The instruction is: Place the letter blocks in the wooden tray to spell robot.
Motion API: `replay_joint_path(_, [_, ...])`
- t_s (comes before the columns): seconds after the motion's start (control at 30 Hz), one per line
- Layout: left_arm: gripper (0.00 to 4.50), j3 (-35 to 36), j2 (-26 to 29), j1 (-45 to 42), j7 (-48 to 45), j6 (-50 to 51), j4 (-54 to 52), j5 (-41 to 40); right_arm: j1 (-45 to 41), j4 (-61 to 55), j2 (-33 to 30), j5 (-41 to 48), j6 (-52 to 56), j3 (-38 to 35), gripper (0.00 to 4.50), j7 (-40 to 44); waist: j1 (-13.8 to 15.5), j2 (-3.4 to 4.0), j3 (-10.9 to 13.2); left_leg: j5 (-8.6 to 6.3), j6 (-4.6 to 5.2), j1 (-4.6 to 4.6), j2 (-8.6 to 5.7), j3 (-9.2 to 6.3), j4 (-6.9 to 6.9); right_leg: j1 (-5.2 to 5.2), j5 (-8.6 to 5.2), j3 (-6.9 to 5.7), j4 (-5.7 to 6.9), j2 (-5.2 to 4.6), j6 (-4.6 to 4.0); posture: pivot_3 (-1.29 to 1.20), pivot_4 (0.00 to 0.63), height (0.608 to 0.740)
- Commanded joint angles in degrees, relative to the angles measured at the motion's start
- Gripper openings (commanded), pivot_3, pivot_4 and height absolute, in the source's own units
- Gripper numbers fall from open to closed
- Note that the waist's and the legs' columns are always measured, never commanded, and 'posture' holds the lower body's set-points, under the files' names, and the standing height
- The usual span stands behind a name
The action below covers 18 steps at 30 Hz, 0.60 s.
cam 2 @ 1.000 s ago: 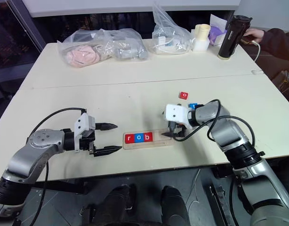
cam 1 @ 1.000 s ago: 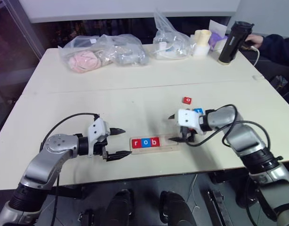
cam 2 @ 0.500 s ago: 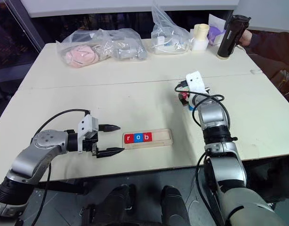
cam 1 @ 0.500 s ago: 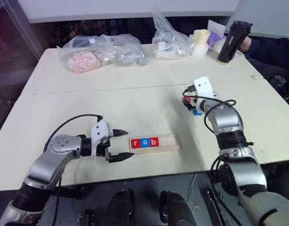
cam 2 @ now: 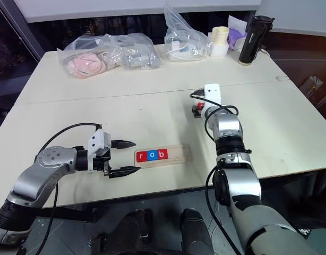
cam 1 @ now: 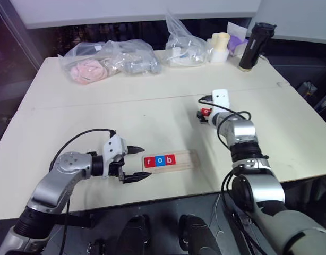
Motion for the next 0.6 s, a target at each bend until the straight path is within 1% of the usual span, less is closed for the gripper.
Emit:
replay_joint_path(0.03, [4.5,0.9,0.2,-0.1,0.3,-0.4,-1.9,-0.2,-1.0,0.0,0.7,0.8,-1.3,-0.3,4.46,-1.5,0.1,0.0,0.0,0.0,0.0,0.0,0.0,0.0,0.0,-0.01,0.0,0.0,0.01,0.0,0.0,0.0,0.15,0.725])
replay_joint_path(0.13, [4.5,0.9,0.3,0.0,0.2,-0.5,-1.9,-0.2,-1.6,2.0,1.1,0.7,-2.3,-0.7,4.46,-3.0,0.1,0.0,0.0,0.0,0.0,0.0,0.0,0.0,0.02,-0.01,-0.01,0.0,0.03,0.0,0.0,0.0,0.15,0.725])
replay_joint_path(0.27, [4.5,0.8,0.3,-0.1,0.2,-0.5,-1.8,-0.2,-3.5,6.4,1.1,2.3,-3.8,-3.0,4.46,-5.8,0.1,0.0,0.0,0.0,-0.01,0.06,0.0,0.0,0.03,0.02,-0.01,0.02,0.08,0.0,-0.01,0.0,0.15,0.725])
replay_joint_path(0.3, [4.5,0.8,0.3,-0.2,0.3,-0.5,-1.8,-0.1,-3.9,7.4,1.1,2.6,-4.3,-3.4,4.22,-6.3,0.1,0.0,0.0,0.01,-0.01,0.08,0.0,-0.01,0.03,0.03,-0.02,0.02,0.08,0.0,-0.02,0.0,0.15,0.725])
replay_joint_path(0.4, [4.5,0.7,0.2,-0.3,0.3,-0.4,-1.7,-0.1,-4.9,9.7,0.9,3.1,-5.3,-3.6,3.14,-7.0,0.0,0.0,0.0,0.01,-0.01,0.09,0.0,-0.01,0.02,0.03,-0.02,0.02,0.1,0.0,-0.02,0.0,0.15,0.725])
replay_joint_path(0.43, [4.5,0.7,0.1,-0.3,0.3,-0.4,-1.8,-0.1,-5.1,10.3,0.8,3.2,-5.6,-3.6,2.49,-7.1,0.0,0.0,0.0,0.01,-0.01,0.09,0.0,-0.01,0.02,0.03,-0.02,0.03,0.1,0.0,-0.02,0.0,0.15,0.725])
replay_joint_path(0.5, [4.5,0.6,0.1,-0.4,0.4,-0.4,-1.8,-0.1,-5.4,11.1,0.7,3.1,-6.1,-3.4,1.42,-7.2,-0.1,0.0,0.0,0.01,-0.01,0.1,0.0,0.0,0.01,0.03,-0.02,0.03,0.09,0.0,-0.02,0.0,0.15,0.725])
replay_joint_path(0.53, [4.5,0.5,0.0,-0.3,0.4,-0.4,-1.8,-0.1,-5.5,11.3,0.7,3.1,-6.3,-3.3,1.15,-7.3,-0.1,0.0,0.0,0.01,-0.01,0.1,0.01,0.0,0.01,0.03,-0.02,0.03,0.09,0.01,-0.02,0.0,0.15,0.725])
replay_joint_path(0.6, [4.5,0.4,-0.2,-0.2,0.5,-0.3,-2.1,-0.2,-5.1,9.7,0.5,2.7,-4.6,-2.5,1.15,-7.6,-0.1,0.0,0.0,0.01,-0.01,0.1,0.01,0.0,0.01,0.03,-0.02,0.04,0.1,0.02,-0.02,0.0,0.15,0.725])
